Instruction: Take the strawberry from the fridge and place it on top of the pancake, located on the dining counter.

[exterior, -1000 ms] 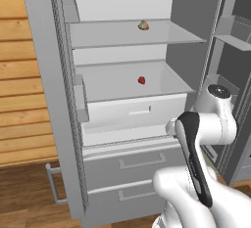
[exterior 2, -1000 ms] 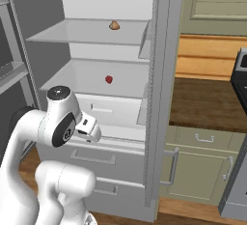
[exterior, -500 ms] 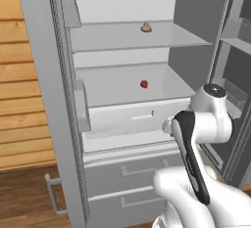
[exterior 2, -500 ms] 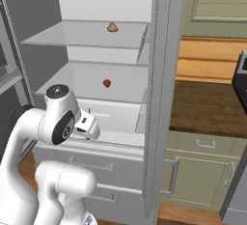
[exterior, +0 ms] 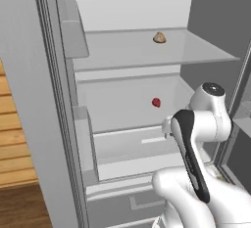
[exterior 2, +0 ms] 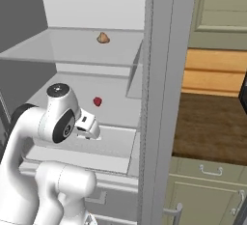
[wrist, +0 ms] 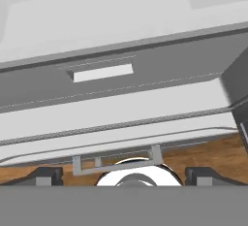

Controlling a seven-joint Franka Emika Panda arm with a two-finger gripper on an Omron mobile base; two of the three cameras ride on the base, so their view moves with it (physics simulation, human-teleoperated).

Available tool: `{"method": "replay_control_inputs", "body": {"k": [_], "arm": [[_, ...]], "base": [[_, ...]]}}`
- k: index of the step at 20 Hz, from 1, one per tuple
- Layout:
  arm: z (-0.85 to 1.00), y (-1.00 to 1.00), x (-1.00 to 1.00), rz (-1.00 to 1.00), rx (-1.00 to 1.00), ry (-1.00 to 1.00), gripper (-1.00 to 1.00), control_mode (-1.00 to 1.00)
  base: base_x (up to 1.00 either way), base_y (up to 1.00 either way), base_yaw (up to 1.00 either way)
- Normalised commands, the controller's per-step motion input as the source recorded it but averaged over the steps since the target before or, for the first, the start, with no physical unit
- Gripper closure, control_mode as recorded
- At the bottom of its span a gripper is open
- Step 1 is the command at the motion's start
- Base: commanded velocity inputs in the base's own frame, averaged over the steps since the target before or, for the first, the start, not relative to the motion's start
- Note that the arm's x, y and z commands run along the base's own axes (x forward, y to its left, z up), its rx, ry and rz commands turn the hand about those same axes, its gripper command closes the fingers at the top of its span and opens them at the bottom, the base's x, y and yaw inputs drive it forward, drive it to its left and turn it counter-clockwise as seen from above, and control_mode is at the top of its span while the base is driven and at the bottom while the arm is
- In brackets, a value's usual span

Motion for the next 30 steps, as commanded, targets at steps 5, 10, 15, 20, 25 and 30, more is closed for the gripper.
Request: {"method": "replay_control_inputs", "body": {"k": [5, 10, 15, 20, 25, 30], "arm": [[0.0, 0.0, 0.0, 0.0, 0.0, 0.0, -1.0, 1.0], [0.0, 0.0, 0.05, 0.0, 0.0, -0.02, -1.0, -1.0], [0.06, 0.01, 0.46, 0.0, -0.06, -0.34, -1.0, -1.0], [0.15, 0.04, 0.47, 0.0, -0.06, -0.44, -1.0, -1.0], [0.45, 0.0, 0.1, 0.0, -0.02, -0.37, -1.0, -1.0], [0.21, 0.02, 0.26, 0.0, 0.0, 0.01, -1.0, -1.0]], "base": [[0.29, 0.14, 0.0], [0.09, 0.06, 0.0], [0.0, 0.0, 0.0], [0.0, 0.0, 0.0], [0.0, 0.0, 0.0], [0.0, 0.0, 0.0]]}}
